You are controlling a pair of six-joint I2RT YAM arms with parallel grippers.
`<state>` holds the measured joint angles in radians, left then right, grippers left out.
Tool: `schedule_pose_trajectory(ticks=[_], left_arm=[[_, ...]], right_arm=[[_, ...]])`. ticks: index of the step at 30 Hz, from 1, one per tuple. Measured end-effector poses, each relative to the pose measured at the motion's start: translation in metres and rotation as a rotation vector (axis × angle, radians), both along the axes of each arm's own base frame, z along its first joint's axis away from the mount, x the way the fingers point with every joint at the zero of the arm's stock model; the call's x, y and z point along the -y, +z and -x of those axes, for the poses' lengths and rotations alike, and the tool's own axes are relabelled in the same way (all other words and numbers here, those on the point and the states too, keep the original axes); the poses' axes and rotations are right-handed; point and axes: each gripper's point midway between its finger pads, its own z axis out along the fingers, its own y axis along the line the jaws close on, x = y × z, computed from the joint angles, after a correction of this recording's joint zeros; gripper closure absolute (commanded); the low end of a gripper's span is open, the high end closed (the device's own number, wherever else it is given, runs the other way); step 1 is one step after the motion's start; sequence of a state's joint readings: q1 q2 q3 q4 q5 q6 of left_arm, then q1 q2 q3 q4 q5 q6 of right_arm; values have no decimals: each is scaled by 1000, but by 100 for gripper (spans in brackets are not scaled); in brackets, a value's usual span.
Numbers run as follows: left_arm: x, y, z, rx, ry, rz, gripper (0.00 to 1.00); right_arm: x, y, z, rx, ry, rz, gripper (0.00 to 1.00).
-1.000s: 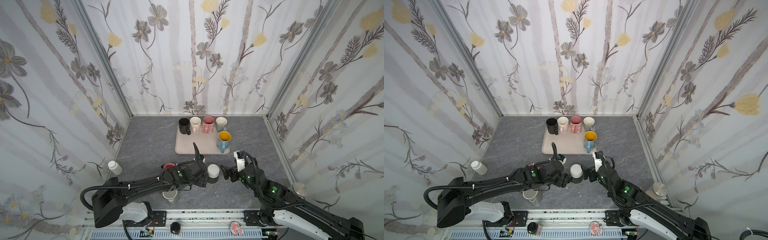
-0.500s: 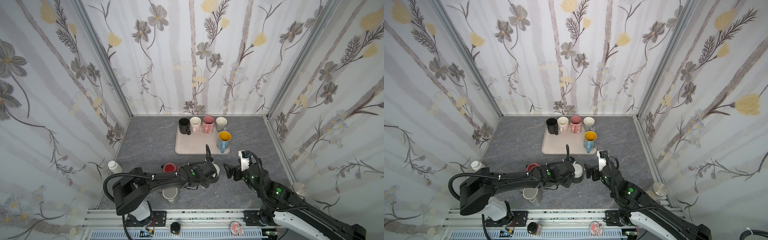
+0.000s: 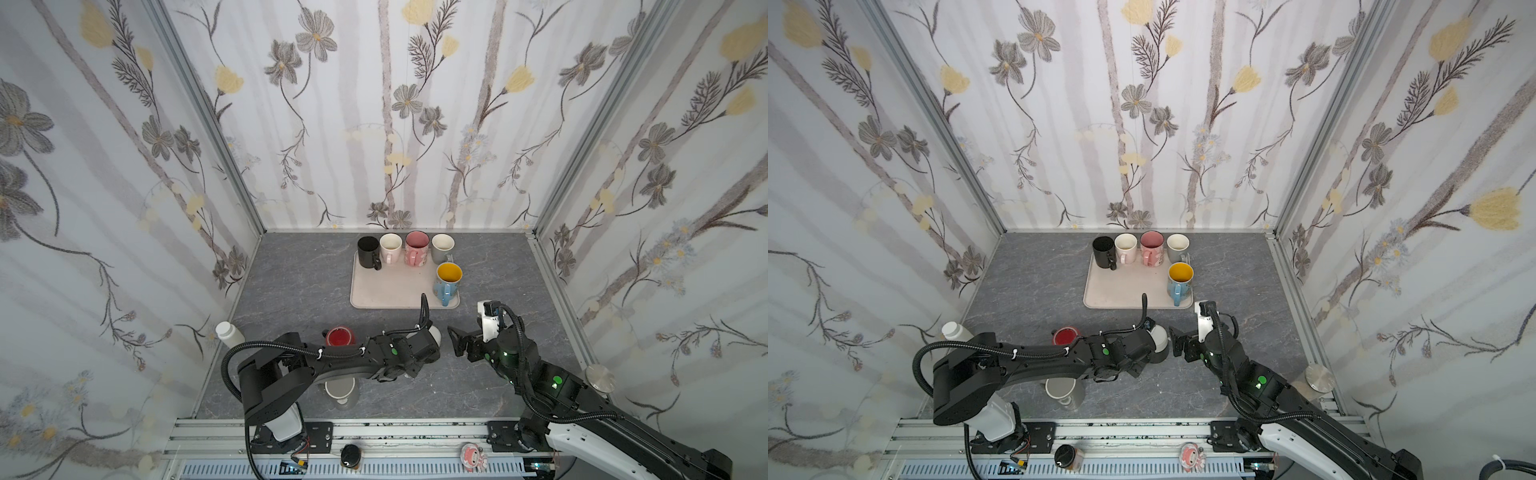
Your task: Turn the mug right side up
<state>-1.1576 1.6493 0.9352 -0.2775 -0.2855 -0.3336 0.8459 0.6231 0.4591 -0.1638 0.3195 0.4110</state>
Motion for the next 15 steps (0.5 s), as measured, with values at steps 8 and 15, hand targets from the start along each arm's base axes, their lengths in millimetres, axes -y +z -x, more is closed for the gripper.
schedule_pose_trajectory(ticks=[8,15], left_arm=[[9,-1,-1,-1,-26,23,89],[7,3,-4,7,-20,24,100]], right_arm=[[0,-4,1,-11,2,-1,2],[-3,-6,2,-23,16,0,2]])
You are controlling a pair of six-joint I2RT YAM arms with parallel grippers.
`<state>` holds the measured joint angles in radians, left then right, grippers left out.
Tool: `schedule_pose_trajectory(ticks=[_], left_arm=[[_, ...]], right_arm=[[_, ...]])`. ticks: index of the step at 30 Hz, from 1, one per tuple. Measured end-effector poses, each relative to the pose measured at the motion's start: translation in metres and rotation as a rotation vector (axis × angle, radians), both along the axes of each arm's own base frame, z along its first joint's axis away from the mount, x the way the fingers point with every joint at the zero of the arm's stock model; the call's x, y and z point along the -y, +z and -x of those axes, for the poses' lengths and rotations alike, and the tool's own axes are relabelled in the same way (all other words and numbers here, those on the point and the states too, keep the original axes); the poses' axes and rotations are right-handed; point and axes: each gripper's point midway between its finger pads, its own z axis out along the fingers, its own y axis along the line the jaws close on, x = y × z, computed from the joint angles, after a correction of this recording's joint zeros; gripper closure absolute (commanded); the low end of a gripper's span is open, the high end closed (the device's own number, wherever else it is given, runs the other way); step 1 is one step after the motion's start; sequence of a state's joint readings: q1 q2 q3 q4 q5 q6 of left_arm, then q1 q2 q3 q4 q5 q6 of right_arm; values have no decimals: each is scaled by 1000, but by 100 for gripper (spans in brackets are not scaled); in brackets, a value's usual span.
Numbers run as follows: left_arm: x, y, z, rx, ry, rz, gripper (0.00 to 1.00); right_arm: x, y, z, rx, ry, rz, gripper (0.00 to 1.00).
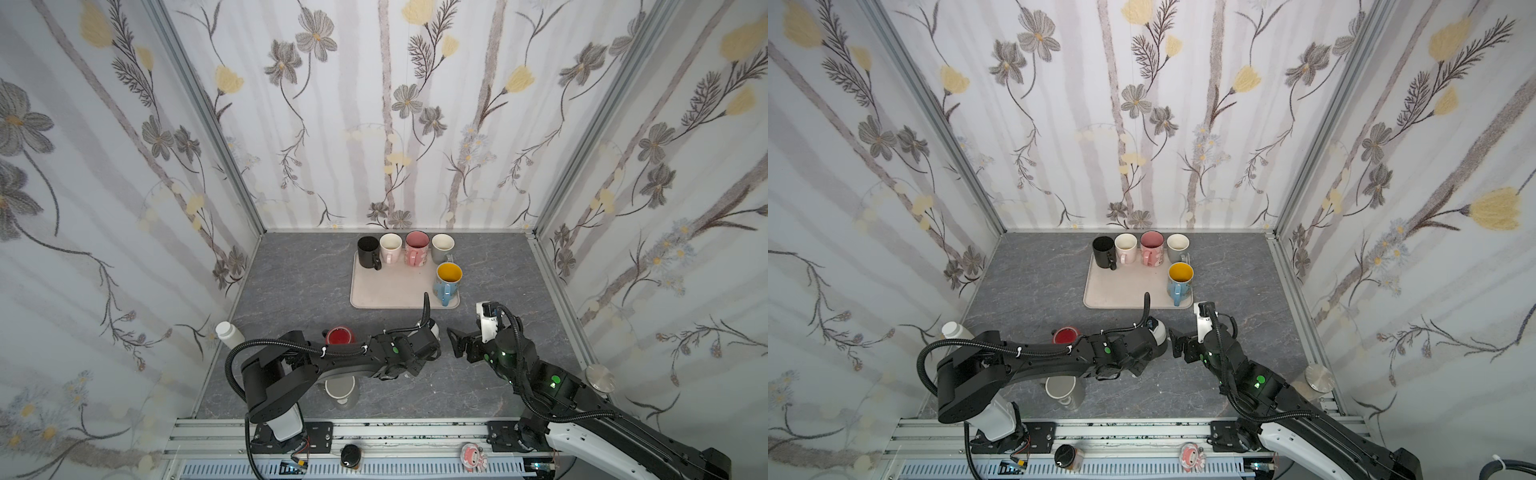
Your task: Turn the mug right side up
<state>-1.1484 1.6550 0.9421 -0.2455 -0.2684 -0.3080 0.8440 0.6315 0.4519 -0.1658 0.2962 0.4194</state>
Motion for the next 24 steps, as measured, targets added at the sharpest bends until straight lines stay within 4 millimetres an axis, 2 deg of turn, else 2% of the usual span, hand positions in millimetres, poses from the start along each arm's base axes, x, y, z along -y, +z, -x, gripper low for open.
schedule_pose_trajectory(ticks=[3,6,12,14,17,21,24], left_arm=[[0,13,-3,10,18,38,100],[-2,40,-15,41,63,133,100],[-24,110,-52,122,184,402,100],[-37,136,-62,167,224,500,100],[-46,174,-67,226,236,643,100],[-46,217,-65,292,199,800,100],[-46,242,-66,329,173,893,100]], right_arm=[[-2,4,2,5,14,-19,2],[-8,11,3,18,40,-52,2],[-30,29,10,47,144,-172,3],[-41,32,12,45,184,-229,5],[-57,39,11,39,231,-303,9],[-79,47,8,30,297,-387,13],[-96,67,9,53,369,-469,15]])
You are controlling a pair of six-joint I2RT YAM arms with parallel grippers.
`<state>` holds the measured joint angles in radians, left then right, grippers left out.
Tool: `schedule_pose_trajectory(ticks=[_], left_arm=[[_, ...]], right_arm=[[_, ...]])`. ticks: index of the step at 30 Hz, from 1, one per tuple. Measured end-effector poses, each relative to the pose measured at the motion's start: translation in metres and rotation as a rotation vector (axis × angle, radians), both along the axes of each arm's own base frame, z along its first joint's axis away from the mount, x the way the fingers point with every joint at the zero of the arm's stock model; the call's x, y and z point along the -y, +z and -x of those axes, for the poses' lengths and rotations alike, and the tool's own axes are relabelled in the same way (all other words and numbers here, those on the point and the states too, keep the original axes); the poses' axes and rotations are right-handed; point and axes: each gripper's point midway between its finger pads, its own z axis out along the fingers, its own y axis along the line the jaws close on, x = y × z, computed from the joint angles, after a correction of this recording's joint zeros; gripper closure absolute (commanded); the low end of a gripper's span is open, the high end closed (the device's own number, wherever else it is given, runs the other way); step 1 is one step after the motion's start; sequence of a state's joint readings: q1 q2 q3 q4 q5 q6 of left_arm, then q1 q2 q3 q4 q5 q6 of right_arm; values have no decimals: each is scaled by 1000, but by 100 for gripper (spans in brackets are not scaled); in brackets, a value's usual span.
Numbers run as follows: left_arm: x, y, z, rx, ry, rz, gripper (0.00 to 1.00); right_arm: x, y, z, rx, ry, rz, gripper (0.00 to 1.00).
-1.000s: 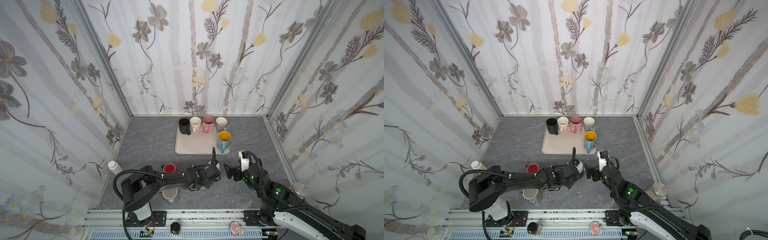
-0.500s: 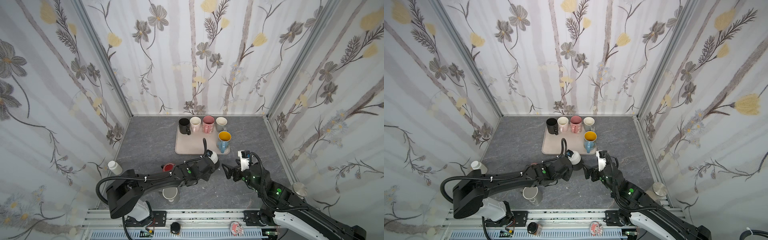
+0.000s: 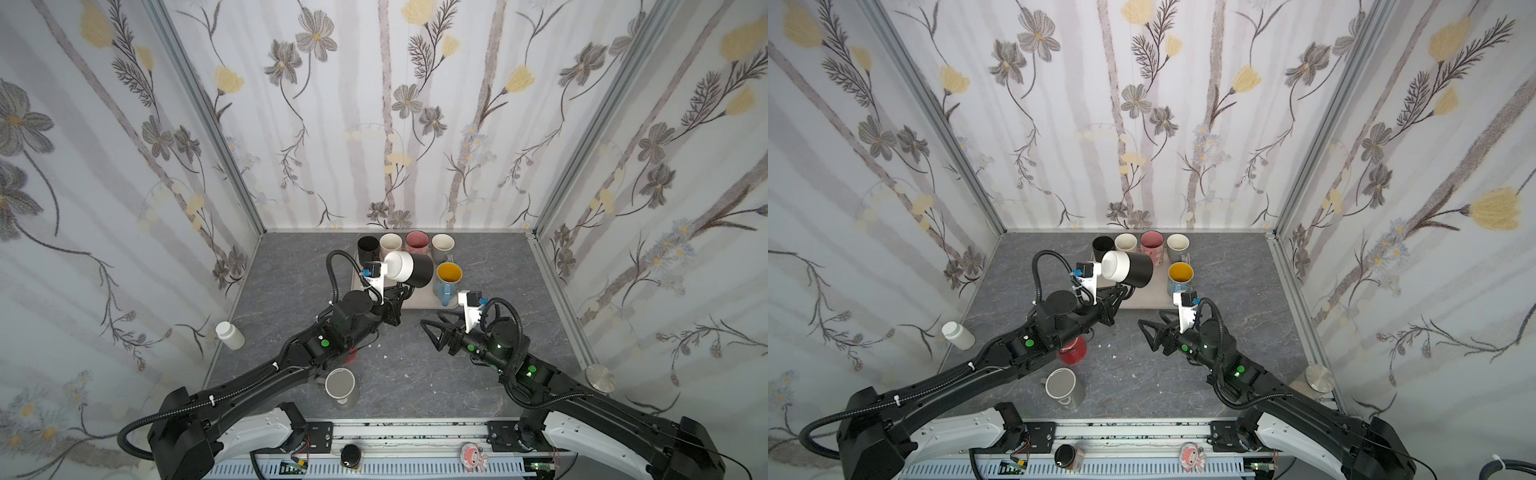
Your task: Turn the mug right side up
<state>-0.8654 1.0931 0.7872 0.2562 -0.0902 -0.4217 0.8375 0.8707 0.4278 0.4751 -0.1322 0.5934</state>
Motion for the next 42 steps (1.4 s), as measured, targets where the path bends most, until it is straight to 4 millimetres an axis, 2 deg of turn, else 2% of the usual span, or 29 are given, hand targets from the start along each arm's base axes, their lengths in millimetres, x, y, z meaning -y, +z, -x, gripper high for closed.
schedule_pose_trajectory(ticks=[7,12,19,31,42], left_arm=[[7,28,14,66,-100,129,100],[14,47,27,103,-187,203,100],[21,63,44,136,-290,263,100],[29,71,58,131,-389,324,100],[31,78,61,141,-418,361,100]], right_arm=[[-14,51,17,128,146,-194,19],[0,64,8,158,135,-271,26],[4,86,12,206,182,-332,37],[1,103,12,223,241,-410,56],[0,118,14,224,279,-487,72]])
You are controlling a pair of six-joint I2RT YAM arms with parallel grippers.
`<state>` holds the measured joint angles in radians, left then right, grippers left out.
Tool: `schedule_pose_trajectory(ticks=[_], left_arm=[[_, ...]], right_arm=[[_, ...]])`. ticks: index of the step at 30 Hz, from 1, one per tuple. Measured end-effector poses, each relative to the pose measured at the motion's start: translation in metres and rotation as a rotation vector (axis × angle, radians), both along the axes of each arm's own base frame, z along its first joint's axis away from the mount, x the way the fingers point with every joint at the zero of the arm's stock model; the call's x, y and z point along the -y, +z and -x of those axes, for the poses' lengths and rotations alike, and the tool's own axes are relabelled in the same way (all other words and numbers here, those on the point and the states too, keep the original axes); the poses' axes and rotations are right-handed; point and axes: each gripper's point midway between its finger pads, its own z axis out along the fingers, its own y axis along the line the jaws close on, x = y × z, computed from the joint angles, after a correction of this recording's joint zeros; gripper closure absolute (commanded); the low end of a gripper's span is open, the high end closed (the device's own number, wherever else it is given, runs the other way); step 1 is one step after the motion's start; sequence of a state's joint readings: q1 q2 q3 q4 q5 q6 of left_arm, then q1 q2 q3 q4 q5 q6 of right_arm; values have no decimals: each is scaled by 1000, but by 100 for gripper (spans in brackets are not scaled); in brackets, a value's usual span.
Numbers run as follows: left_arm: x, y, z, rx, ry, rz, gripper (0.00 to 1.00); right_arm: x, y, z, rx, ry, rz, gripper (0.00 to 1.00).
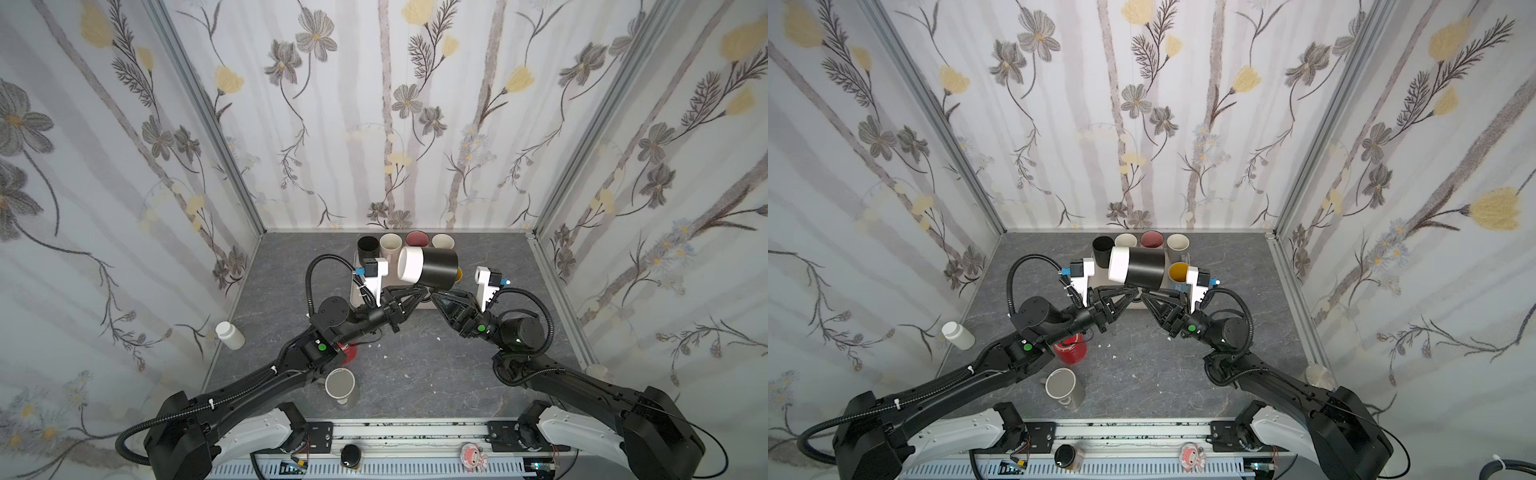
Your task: Turn the mug right side up
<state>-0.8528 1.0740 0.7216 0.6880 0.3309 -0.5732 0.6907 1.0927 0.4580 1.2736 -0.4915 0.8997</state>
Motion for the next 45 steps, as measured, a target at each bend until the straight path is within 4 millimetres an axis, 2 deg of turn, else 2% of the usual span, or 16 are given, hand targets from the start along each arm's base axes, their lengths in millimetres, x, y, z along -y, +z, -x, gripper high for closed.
schedule_pose_trajectory(ticks=[4,8,10,11,14,15,17,19,22,28,33,39,45], left_arm=[[2,0,0,2,-8,8,100],[3,1,0,2,-12,13,100],[3,1,-1,3,-7,15,100],[2,2,-1,3,-5,16,90],[0,2,-2,-4,9,15,35],[-3,3,-2,-4,22,20,24],[-10,5,-5,-6,62,34,12],[-16,1,-9,-21,99,31,6],[-22,-8,-15,-50,146,12,0],[-45,-16,-19,-87,253,-2,0],[-67,-24,-19,-85,340,-5,0],[-86,-29,-18,-82,406,-3,0],[-94,-31,-19,-72,439,-17,0]], right_arm=[[-1,1,-1,-6,4,-4,77],[-3,1,-3,-26,11,-9,100],[-2,2,-4,-34,6,-14,100],[-2,2,-4,-37,5,-14,100],[-1,1,-4,-39,-11,4,100],[0,0,-4,-40,-21,18,100],[2,-4,-10,-67,-62,40,100],[7,-7,-18,-96,-120,64,100],[16,-13,-33,-149,-229,112,100],[33,-46,-76,-294,-477,312,100],[22,-94,-108,-391,-610,624,100],[1,-166,-123,-415,-654,1026,100],[-1,-217,-147,-427,-702,1300,100]])
